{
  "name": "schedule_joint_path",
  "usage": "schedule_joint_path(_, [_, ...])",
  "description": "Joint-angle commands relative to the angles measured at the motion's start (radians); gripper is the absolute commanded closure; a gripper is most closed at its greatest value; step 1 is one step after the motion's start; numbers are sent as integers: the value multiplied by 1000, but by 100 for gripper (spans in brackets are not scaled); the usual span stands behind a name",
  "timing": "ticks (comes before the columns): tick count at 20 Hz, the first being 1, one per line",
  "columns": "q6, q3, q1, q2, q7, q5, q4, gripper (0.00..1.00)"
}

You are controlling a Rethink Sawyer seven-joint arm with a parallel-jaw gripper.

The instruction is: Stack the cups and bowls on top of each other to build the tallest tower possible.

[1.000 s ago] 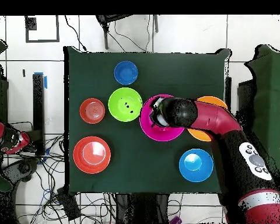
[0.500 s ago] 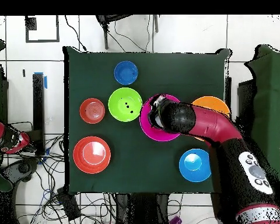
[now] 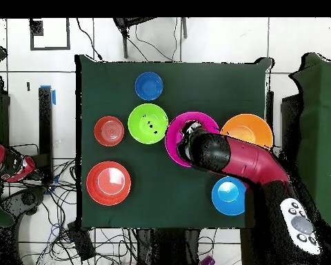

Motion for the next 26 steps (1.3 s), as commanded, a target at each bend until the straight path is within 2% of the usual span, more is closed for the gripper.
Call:
schedule_joint_path(1, [-55, -118, 56, 4, 214, 21, 129, 0])
schedule_joint_path(5, [-79, -151, 65, 6, 203, 26, 172, 0])
schedule_joint_path(12, [-136, -152, 78, 15, 193, 69, 242, 0])
schedule_joint_path(20, [-249, -45, 51, 55, 169, 137, 284, 0])
schedule_joint_path(26, [-286, -22, 56, 45, 150, 150, 301, 0])
